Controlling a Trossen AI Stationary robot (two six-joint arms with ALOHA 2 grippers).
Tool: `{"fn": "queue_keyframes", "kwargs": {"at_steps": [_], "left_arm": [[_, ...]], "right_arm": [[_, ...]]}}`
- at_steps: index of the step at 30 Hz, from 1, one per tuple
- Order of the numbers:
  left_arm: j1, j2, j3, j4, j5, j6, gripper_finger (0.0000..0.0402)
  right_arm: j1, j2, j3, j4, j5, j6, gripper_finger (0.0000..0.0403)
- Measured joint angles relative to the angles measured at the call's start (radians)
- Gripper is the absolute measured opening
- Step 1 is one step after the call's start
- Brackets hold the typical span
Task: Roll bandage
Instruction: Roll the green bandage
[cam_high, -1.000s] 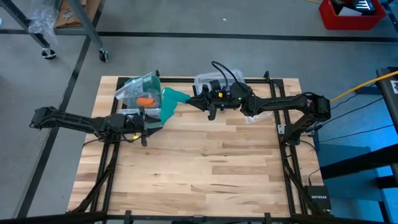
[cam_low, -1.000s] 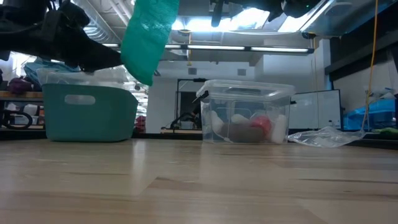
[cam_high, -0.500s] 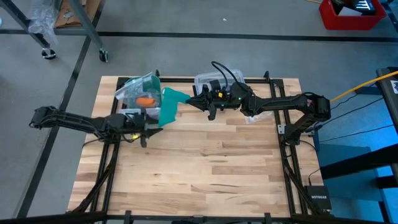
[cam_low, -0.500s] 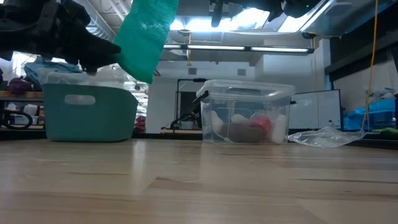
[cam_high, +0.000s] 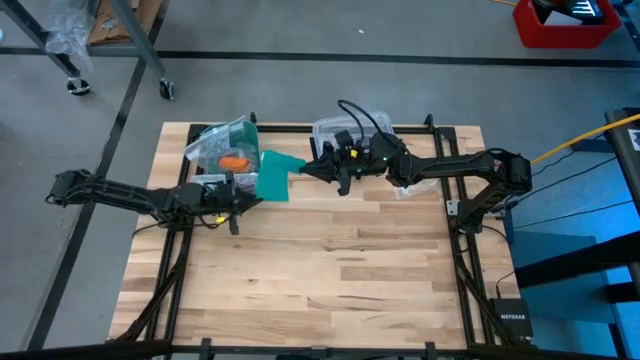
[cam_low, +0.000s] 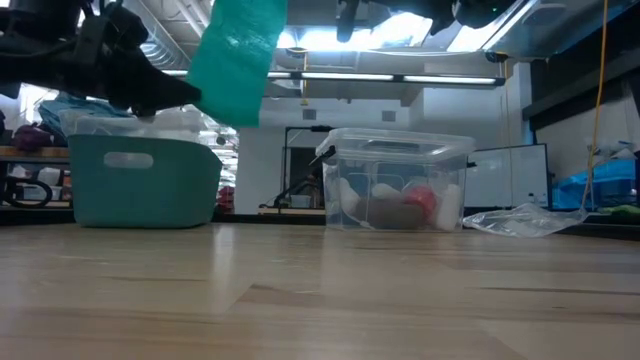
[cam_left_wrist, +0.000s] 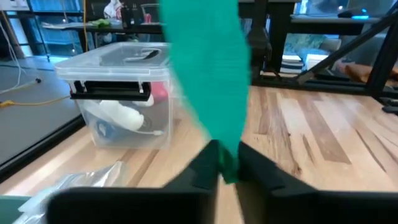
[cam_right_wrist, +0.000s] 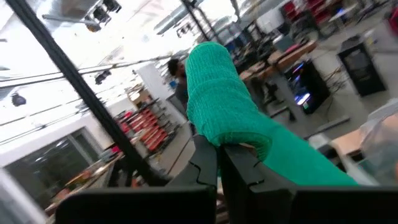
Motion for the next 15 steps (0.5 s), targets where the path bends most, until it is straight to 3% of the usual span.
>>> {"fn": "queue_keyframes", "kwargs": {"at_steps": [7, 15], "left_arm": [[0.0, 0.0, 0.0, 0.005, -0.006, 0.019, 0.0003], [0.001, 0.0, -0.001, 0.034, -0.097, 0.061, 0.0002]], "right_arm": [[0.043, 0.0, 0.0, -0.132, -0.123, 0.098, 0.0005], [0.11, 0.0, 0.0, -0.362, -0.118, 0.125, 0.0005]]}}
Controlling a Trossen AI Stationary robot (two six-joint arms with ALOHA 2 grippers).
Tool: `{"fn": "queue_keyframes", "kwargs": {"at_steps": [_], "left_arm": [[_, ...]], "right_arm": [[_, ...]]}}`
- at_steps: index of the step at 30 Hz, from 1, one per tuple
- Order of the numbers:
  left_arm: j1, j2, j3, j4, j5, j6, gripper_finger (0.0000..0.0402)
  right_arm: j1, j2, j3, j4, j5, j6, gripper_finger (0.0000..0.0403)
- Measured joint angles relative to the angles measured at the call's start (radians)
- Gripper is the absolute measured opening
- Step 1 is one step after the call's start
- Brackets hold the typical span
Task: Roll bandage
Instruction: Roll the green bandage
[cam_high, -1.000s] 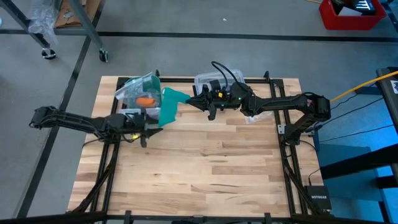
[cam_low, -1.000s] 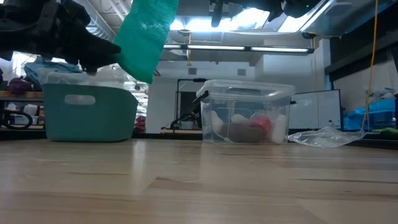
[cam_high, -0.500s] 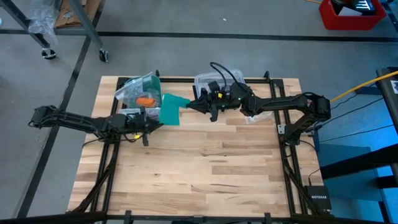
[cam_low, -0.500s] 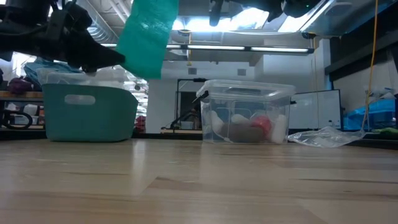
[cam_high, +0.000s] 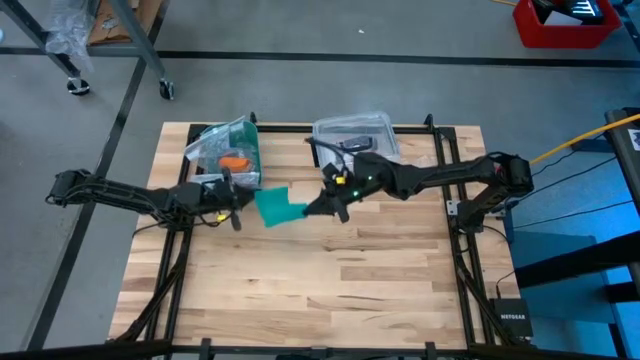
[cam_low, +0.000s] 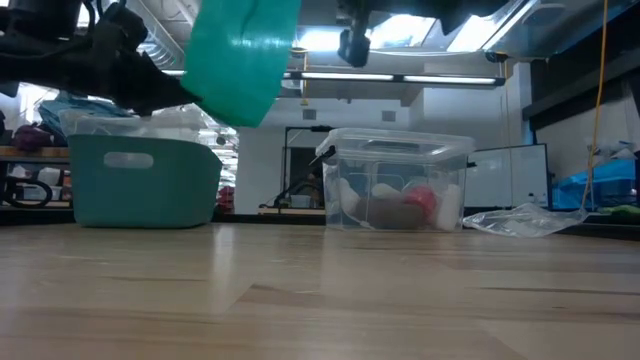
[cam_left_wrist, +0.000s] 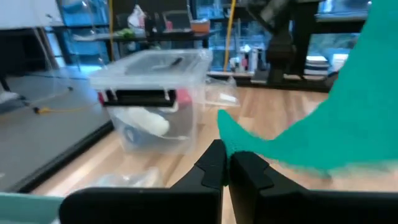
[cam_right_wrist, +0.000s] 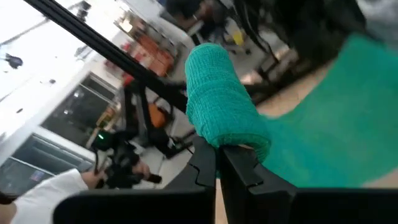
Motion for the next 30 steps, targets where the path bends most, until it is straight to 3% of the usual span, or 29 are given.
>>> {"fn": "queue_keyframes", "kwargs": {"at_steps": [8, 17, 22, 30], "left_arm": [[0.002, 0.0, 0.006, 0.248, -0.043, 0.122, 0.0001], [0.021, 0.002, 0.079, 0.252, -0.04, 0.13, 0.0], [0.021, 0.002, 0.102, 0.25, 0.027, 0.126, 0.0], [0.005, 0.009, 0.104, 0.21, 0.177, 0.03, 0.0]], "right_arm": [[0.081, 0.016, 0.0, -0.112, 0.1, -0.001, 0.0005], [0.127, 0.11, 0.0, -0.114, 0.16, 0.047, 0.0005], [0.126, 0.168, 0.0, -0.107, 0.178, 0.051, 0.0005], [0.117, 0.184, 0.0, -0.106, 0.325, 0.052, 0.0005]]}}
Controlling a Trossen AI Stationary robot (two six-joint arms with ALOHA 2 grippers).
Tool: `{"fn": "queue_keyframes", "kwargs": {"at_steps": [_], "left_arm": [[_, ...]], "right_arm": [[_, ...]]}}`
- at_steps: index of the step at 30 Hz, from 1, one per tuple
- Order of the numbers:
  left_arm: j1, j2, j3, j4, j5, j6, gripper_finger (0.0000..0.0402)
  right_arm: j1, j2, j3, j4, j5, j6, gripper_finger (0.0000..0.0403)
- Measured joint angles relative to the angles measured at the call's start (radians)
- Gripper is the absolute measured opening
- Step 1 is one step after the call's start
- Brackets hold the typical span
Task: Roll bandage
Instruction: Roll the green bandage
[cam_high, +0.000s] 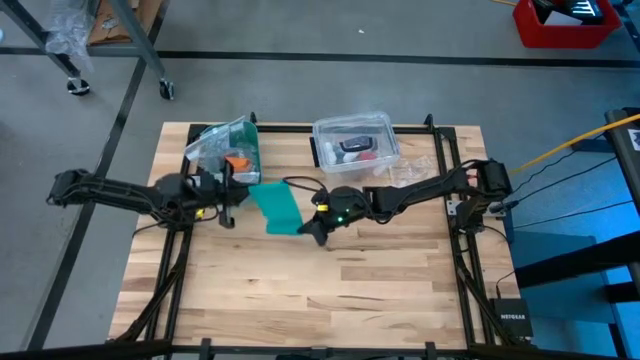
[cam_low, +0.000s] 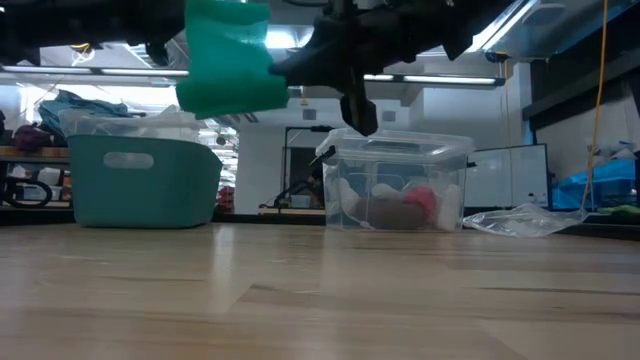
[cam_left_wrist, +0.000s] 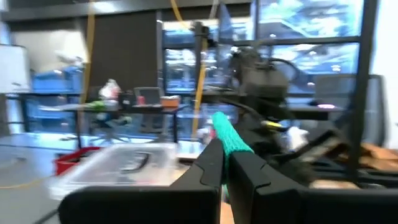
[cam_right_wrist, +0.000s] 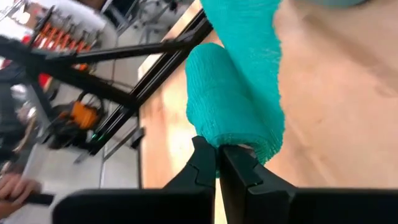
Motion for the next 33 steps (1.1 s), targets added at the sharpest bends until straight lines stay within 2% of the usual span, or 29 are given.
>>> {"fn": "queue_keyframes", "kwargs": {"at_steps": [6, 13, 24, 28, 33], "left_arm": [[-0.044, 0.042, 0.0, -0.007, 0.108, -0.023, 0.0], [-0.107, 0.099, 0.0, -0.006, 0.208, -0.021, 0.0], [-0.177, 0.238, 0.0, -0.008, 0.254, -0.044, 0.0002], [-0.184, 0.275, 0.0, -0.006, 0.227, -0.164, 0.0025], [-0.186, 0.312, 0.001, -0.006, 0.204, -0.305, 0.0082]], "right_arm": [[-0.045, 0.003, 0.0, -0.009, 0.058, 0.0, 0.0005], [-0.109, 0.004, 0.0, -0.008, 0.072, 0.0, 0.0005], [-0.131, 0.004, 0.0, 0.026, 0.113, -0.018, 0.0005], [-0.131, 0.004, 0.0, 0.056, 0.113, -0.023, 0.0005], [-0.132, 0.003, 0.0, 0.074, 0.113, -0.03, 0.0005]]}}
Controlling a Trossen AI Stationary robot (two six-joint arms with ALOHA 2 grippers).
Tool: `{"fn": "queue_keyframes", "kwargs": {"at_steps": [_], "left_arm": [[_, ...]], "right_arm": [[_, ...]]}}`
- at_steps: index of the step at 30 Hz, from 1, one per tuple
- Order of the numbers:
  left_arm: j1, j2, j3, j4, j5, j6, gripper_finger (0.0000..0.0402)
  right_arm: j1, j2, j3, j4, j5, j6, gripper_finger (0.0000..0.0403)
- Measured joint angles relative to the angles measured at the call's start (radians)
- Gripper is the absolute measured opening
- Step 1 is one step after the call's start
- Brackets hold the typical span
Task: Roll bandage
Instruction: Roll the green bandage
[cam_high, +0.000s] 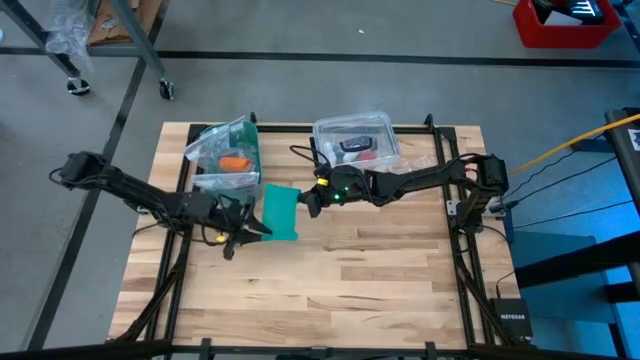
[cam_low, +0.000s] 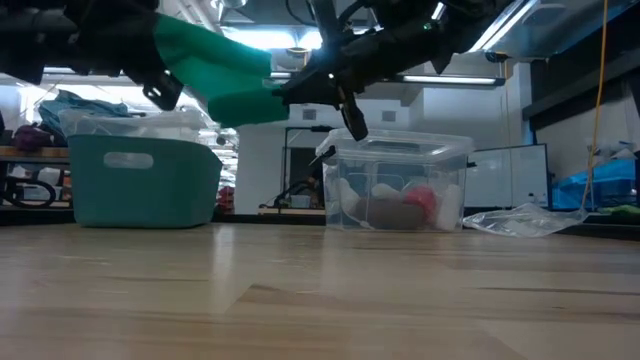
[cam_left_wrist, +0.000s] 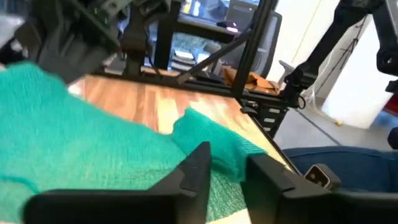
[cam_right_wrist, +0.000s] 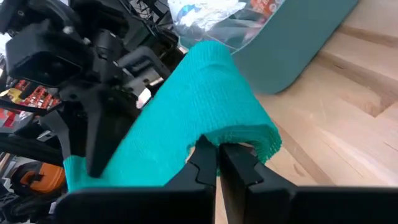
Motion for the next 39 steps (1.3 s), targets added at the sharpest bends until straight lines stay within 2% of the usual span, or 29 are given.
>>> {"fn": "queue_keyframes", "kwargs": {"at_steps": [7, 14, 19, 24, 30, 39], "left_arm": [[-0.04, 0.039, 0.0, -0.014, 0.0, -0.087, 0.0155], [-0.08, 0.051, 0.0, -0.064, 0.0, -0.139, 0.0191], [-0.09, 0.051, 0.0, -0.078, 0.0, -0.126, 0.0193], [-0.09, 0.051, 0.0, -0.097, -0.001, -0.109, 0.019], [-0.089, 0.051, 0.0, -0.115, -0.066, -0.122, 0.019], [-0.089, 0.05, 0.0, -0.113, -0.101, -0.108, 0.0191]], "right_arm": [[0.0, 0.0, 0.0, 0.049, 0.0, -0.045, 0.0005], [-0.007, -0.002, 0.0, 0.156, -0.04, -0.053, 0.0005], [-0.019, -0.002, 0.0, 0.173, -0.104, -0.053, 0.0005], [-0.027, -0.01, 0.0, 0.181, -0.23, -0.053, 0.0005], [-0.024, -0.069, 0.0, 0.191, -0.354, -0.051, 0.0005], [-0.025, -0.177, 0.0, 0.137, -0.394, -0.081, 0.0005]]}}
